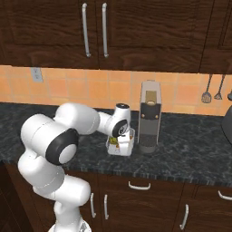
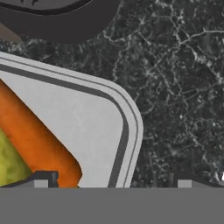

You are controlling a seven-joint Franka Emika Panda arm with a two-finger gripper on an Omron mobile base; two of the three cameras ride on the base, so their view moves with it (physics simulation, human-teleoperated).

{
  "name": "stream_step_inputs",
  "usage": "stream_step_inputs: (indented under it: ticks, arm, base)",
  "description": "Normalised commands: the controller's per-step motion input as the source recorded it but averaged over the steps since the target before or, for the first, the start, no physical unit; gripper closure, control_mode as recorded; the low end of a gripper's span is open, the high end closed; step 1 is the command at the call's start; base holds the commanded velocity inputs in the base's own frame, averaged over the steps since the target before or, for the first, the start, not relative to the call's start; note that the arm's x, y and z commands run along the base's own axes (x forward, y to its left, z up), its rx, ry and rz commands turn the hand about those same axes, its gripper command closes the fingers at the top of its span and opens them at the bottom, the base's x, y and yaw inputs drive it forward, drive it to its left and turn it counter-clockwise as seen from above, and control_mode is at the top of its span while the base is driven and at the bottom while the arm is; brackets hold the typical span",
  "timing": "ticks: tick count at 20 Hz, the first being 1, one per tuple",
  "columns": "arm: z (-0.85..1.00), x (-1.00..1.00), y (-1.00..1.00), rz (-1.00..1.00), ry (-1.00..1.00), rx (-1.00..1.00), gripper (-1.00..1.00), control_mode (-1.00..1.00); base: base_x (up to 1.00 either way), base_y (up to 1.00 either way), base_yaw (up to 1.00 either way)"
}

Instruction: Take the meat container that has the chicken drumstick and place it on the second highest rack of the freezer. Then take the vegetable container that has the cucumber and carrot and place it on the highest rack of the freezer.

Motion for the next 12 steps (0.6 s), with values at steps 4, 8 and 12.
stream_step_inputs:
  ticks: [4, 8, 12]
  arm:
    - [-0.06, 0.08, -0.10, -0.02, 0.00, 0.02, -1.00, -1.00]
    - [-0.10, 0.01, -0.14, -0.01, 0.01, 0.03, -1.00, -1.00]
    - [-0.22, 0.00, -0.02, -0.03, 0.03, 0.00, -1.00, -1.00]
  base:
    - [0.00, 0.00, 0.00]
    - [0.00, 0.00, 0.00]
    - [0.00, 0.00, 0.00]
